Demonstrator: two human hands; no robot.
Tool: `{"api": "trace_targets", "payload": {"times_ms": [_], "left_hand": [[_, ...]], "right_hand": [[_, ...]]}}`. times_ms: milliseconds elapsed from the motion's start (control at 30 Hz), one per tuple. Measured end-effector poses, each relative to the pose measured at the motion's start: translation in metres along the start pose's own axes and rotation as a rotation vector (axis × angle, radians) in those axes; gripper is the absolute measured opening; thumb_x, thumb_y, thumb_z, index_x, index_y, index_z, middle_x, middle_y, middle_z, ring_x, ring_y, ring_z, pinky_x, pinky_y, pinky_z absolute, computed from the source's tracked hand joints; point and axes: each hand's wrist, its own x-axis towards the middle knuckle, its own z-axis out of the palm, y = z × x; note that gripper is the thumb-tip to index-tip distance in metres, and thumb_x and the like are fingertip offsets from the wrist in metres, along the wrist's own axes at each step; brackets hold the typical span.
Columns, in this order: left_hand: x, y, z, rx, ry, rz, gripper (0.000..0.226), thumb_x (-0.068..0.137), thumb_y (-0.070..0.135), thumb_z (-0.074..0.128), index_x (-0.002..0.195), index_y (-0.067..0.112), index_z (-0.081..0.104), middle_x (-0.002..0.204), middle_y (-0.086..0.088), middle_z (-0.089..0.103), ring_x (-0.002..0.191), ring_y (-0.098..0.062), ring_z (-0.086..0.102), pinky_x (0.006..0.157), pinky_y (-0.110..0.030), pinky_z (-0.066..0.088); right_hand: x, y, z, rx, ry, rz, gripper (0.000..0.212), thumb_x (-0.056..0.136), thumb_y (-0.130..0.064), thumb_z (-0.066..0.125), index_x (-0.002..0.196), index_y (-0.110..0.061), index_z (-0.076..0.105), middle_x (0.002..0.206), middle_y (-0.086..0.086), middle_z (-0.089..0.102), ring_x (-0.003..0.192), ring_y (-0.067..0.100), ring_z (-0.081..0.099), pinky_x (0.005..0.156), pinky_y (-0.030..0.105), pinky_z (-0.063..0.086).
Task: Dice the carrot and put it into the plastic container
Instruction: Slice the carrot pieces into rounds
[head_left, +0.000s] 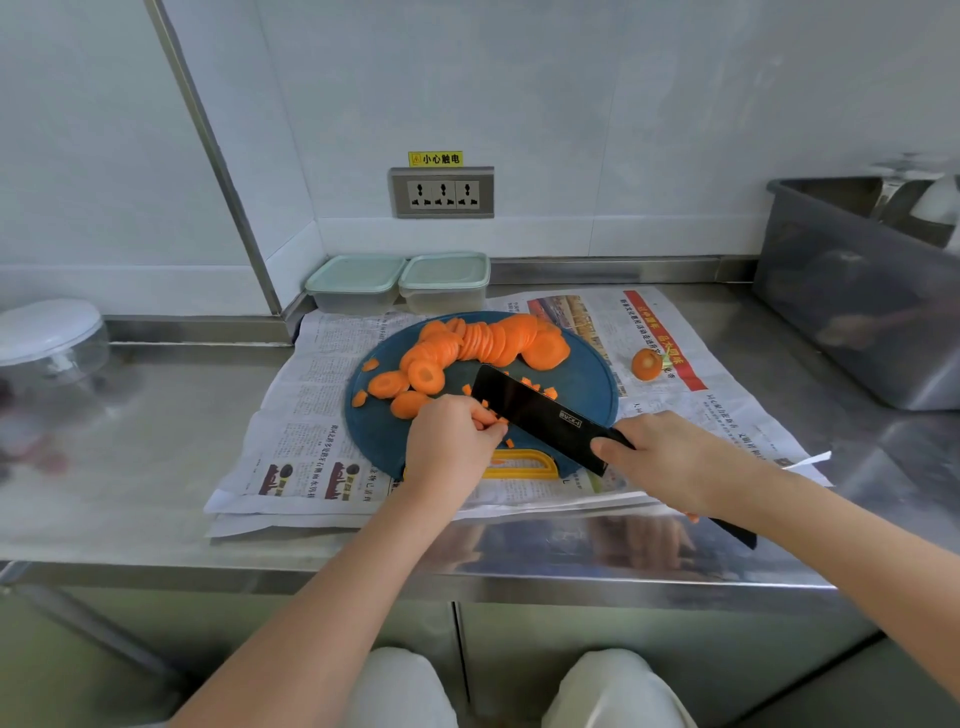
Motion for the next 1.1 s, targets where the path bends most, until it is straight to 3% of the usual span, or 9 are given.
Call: {"api": "trace_targets", "payload": {"times_ms": [167,333,500,600,667,733,833,967,1100], "left_hand": [[-0.006,-0.003,-0.003,0.004,0.014,0.002,0.012,0.081,0.022,0.074,0.086,0.011,0.076,0.078,-0.001,0.072,0.074,-0.012,0.066,0.07,-0.029,0.053],[-0.006,-0.001,-0.003,0.018,0.003,0.01,0.009,0.082,0.021,0.073,0.082,0.012,0.075,0.071,-0.001,0.069,0.066,-0.014,0.063,0.065,-0.029,0.052],[-0.005,0.0,-0.005,0.035,-0.007,0.034,0.01,0.082,0.02,0.072,0.078,0.011,0.073,0.066,0.004,0.064,0.062,-0.013,0.059,0.056,-0.022,0.043],[-0.005,0.0,-0.006,0.025,-0.025,0.032,0.009,0.082,0.021,0.072,0.079,0.013,0.073,0.063,0.009,0.059,0.061,-0.01,0.057,0.055,-0.019,0.038],[-0.006,-0.001,-0.007,0.01,-0.032,0.027,0.008,0.082,0.021,0.073,0.082,0.014,0.075,0.068,0.007,0.065,0.063,-0.008,0.058,0.057,-0.018,0.04],[-0.007,-0.003,-0.008,-0.008,-0.039,0.019,0.01,0.082,0.021,0.073,0.089,0.014,0.076,0.078,0.003,0.071,0.065,-0.004,0.058,0.061,-0.016,0.044],[-0.004,-0.008,-0.012,-0.038,-0.018,-0.019,0.03,0.079,0.026,0.077,0.104,0.011,0.072,0.09,-0.001,0.07,0.073,-0.006,0.058,0.07,-0.019,0.048],[0.003,-0.008,-0.014,0.046,-0.052,-0.052,0.071,0.076,0.041,0.076,0.135,0.011,0.051,0.124,-0.006,0.059,0.103,-0.018,0.059,0.087,-0.029,0.048],[0.01,0.004,-0.011,0.213,-0.311,-0.038,0.11,0.072,0.063,0.068,0.151,0.007,0.016,0.152,-0.014,0.026,0.139,-0.026,0.029,0.113,-0.037,0.028]], "right_hand": [[0.005,0.0,0.004,-0.015,0.005,-0.037,0.037,0.101,-0.035,0.041,0.079,-0.007,0.051,0.067,0.002,0.048,0.053,0.011,0.042,0.049,0.02,0.034],[0.007,0.003,0.007,-0.072,0.009,-0.061,0.035,0.102,-0.034,0.039,0.077,-0.012,0.049,0.069,0.001,0.049,0.057,0.011,0.044,0.052,0.022,0.035],[0.016,-0.012,0.013,-0.229,0.065,-0.061,0.035,0.103,-0.036,0.03,0.085,-0.012,0.049,0.073,0.0,0.047,0.075,0.02,0.052,0.065,0.032,0.044],[0.027,-0.015,0.019,-0.241,0.107,-0.09,0.035,0.102,-0.036,0.034,0.08,-0.012,0.047,0.073,0.001,0.047,0.068,0.02,0.053,0.053,0.029,0.039],[0.03,-0.015,0.016,-0.164,0.051,-0.052,0.034,0.103,-0.034,0.034,0.089,-0.008,0.052,0.072,0.001,0.046,0.063,0.017,0.049,0.05,0.024,0.034],[0.028,-0.012,0.005,-0.046,-0.031,0.017,0.034,0.102,-0.033,0.037,0.092,-0.005,0.053,0.068,0.002,0.047,0.055,0.013,0.046,0.047,0.021,0.039],[0.022,0.003,-0.006,0.11,-0.099,0.092,0.034,0.1,-0.034,0.043,0.091,-0.003,0.054,0.058,0.008,0.048,0.038,0.013,0.043,0.039,0.021,0.042],[0.019,0.017,-0.013,0.136,-0.139,0.11,0.033,0.1,-0.035,0.043,0.08,-0.01,0.05,0.054,0.009,0.047,0.037,0.016,0.04,0.041,0.024,0.043],[0.017,0.022,-0.026,0.177,-0.128,0.137,0.034,0.099,-0.034,0.046,0.076,-0.01,0.048,0.047,0.001,0.043,0.035,0.013,0.037,0.041,0.023,0.04]]}}
